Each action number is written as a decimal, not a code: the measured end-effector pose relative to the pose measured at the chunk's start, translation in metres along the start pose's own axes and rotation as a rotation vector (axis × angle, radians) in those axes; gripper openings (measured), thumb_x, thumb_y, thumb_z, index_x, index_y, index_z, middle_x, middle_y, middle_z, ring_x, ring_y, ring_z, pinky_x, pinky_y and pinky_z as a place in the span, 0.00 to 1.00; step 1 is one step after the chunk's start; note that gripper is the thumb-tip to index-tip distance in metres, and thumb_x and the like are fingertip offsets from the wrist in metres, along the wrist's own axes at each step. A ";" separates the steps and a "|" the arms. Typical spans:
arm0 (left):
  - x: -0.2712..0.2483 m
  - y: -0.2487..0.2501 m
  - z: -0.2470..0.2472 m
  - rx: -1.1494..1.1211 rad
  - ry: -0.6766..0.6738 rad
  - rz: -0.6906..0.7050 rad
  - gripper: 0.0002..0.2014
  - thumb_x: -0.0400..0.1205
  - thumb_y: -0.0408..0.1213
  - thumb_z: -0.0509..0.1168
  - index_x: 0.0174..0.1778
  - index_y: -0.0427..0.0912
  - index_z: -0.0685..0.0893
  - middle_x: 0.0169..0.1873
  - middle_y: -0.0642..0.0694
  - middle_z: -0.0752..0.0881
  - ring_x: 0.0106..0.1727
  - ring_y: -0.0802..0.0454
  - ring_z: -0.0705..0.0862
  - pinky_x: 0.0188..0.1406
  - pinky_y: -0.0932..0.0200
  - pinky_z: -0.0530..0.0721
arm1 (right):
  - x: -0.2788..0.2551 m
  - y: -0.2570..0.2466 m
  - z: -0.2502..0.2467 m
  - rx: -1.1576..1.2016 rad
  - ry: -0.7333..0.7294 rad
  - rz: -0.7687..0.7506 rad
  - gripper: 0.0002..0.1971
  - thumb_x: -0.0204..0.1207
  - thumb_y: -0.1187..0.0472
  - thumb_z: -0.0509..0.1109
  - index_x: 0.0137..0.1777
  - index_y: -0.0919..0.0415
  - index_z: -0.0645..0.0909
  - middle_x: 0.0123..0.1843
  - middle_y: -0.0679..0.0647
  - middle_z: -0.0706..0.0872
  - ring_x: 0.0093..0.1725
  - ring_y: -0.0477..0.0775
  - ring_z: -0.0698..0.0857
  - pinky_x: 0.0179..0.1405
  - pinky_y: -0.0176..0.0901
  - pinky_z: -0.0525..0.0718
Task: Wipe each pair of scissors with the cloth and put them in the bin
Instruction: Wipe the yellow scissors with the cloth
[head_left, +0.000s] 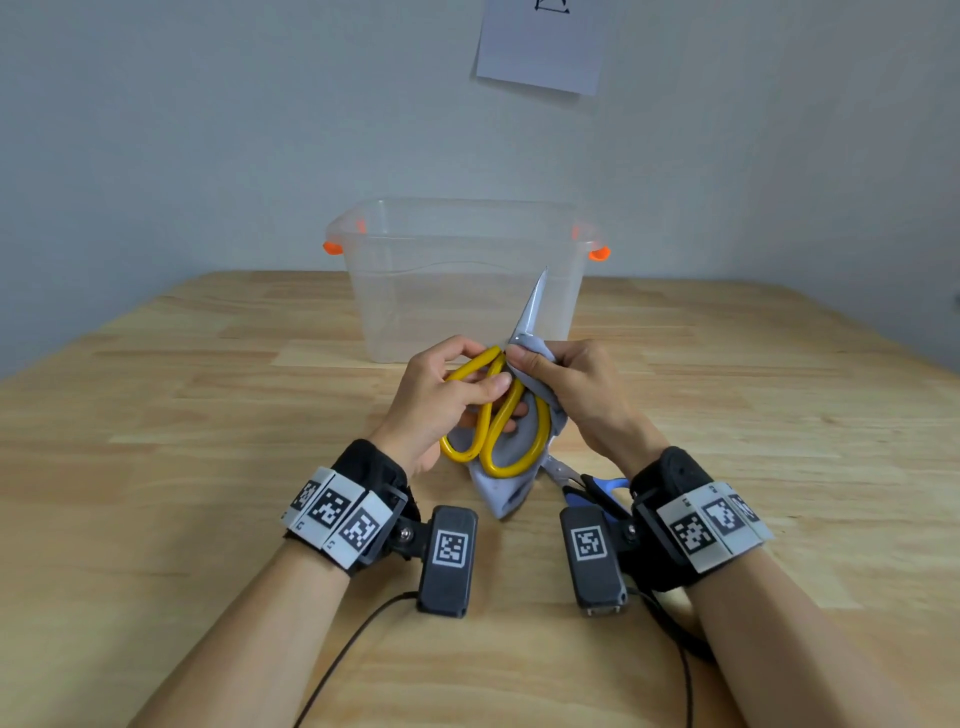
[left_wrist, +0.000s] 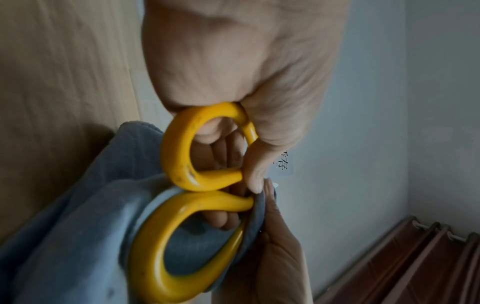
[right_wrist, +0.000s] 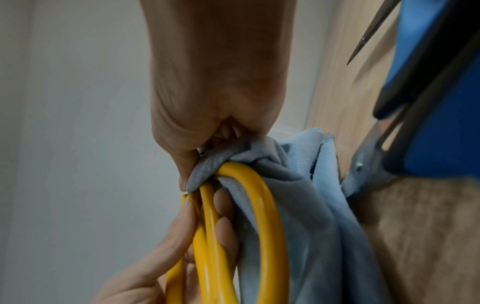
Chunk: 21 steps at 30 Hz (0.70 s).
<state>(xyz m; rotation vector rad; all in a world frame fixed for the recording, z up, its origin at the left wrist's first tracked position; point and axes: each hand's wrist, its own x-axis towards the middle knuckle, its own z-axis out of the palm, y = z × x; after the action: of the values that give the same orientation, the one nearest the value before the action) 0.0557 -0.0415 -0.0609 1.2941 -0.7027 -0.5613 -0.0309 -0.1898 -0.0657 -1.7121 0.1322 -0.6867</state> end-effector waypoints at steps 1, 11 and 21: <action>0.000 0.001 0.000 -0.002 -0.001 -0.001 0.08 0.80 0.22 0.70 0.52 0.30 0.81 0.39 0.33 0.90 0.40 0.31 0.91 0.36 0.45 0.91 | 0.000 -0.001 0.000 0.006 -0.009 0.009 0.18 0.82 0.61 0.72 0.45 0.82 0.85 0.37 0.72 0.89 0.33 0.57 0.88 0.34 0.43 0.88; -0.001 -0.003 0.004 0.040 -0.062 -0.001 0.09 0.81 0.22 0.69 0.49 0.35 0.75 0.43 0.28 0.88 0.42 0.33 0.92 0.35 0.45 0.91 | -0.004 -0.004 0.011 -0.118 0.182 -0.031 0.16 0.78 0.54 0.76 0.31 0.62 0.88 0.23 0.51 0.86 0.23 0.47 0.84 0.23 0.35 0.79; -0.001 0.003 -0.002 0.088 -0.039 -0.007 0.11 0.80 0.23 0.70 0.42 0.36 0.74 0.38 0.27 0.89 0.37 0.33 0.91 0.31 0.48 0.90 | 0.000 -0.002 0.006 -0.201 0.075 -0.077 0.26 0.80 0.53 0.73 0.35 0.80 0.83 0.31 0.77 0.82 0.27 0.59 0.79 0.25 0.54 0.77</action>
<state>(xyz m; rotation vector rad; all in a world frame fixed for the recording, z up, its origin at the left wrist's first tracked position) 0.0563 -0.0385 -0.0580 1.3713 -0.7629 -0.5681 -0.0284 -0.1836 -0.0644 -1.8911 0.1945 -0.8176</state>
